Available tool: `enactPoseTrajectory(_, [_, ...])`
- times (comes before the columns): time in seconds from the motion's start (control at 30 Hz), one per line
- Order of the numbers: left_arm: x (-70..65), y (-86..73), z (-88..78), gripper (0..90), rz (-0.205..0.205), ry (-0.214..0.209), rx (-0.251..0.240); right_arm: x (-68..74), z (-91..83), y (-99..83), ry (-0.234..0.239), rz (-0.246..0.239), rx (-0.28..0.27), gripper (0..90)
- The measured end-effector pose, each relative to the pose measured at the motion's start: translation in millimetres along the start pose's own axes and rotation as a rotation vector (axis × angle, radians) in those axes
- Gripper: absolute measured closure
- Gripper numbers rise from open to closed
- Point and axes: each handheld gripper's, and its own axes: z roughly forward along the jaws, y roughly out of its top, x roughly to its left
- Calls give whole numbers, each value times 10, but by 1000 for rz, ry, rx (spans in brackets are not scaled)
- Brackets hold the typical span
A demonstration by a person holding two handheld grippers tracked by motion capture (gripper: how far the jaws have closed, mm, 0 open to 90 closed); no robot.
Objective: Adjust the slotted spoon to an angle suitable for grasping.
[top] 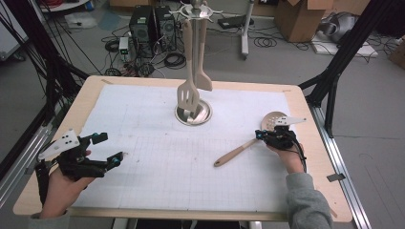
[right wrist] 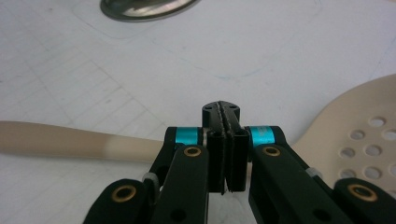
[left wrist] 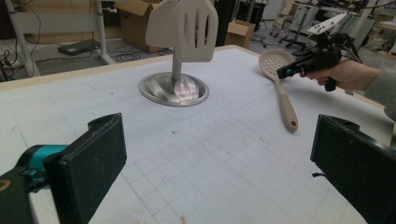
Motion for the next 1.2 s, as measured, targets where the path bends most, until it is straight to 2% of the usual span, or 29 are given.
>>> enactPoseTrajectory(0.3, [-3, -18, -31, 39, -2, 4, 2, -52, 94, -19, -43, 13, 38, 895])
enactPoseTrajectory(0.47, [-19, -16, -26, 39, 1, 3, 3, -37, 150, 26, -64, -24, 74, 894])
enactPoseTrajectory(0.57, [-19, -17, -22, 39, 4, 1, 6, -47, 163, 29, -58, -22, 79, 896])
enactPoseTrajectory(0.63, [-15, -15, -23, 39, 3, 0, 7, -52, 149, 20, -50, -9, 77, 896])
enactPoseTrajectory(0.83, [-24, -7, -23, 39, 5, -2, 3, -31, 88, 6, -57, -18, 102, 897])
enactPoseTrajectory(1.07, [-34, -9, -1, 39, 6, -6, 10, -7, -26, -98, -53, 3, 84, 897])
enactPoseTrajectory(1.2, [-38, -9, 19, 39, 9, -8, 13, 27, -84, -109, -62, -14, 112, 896])
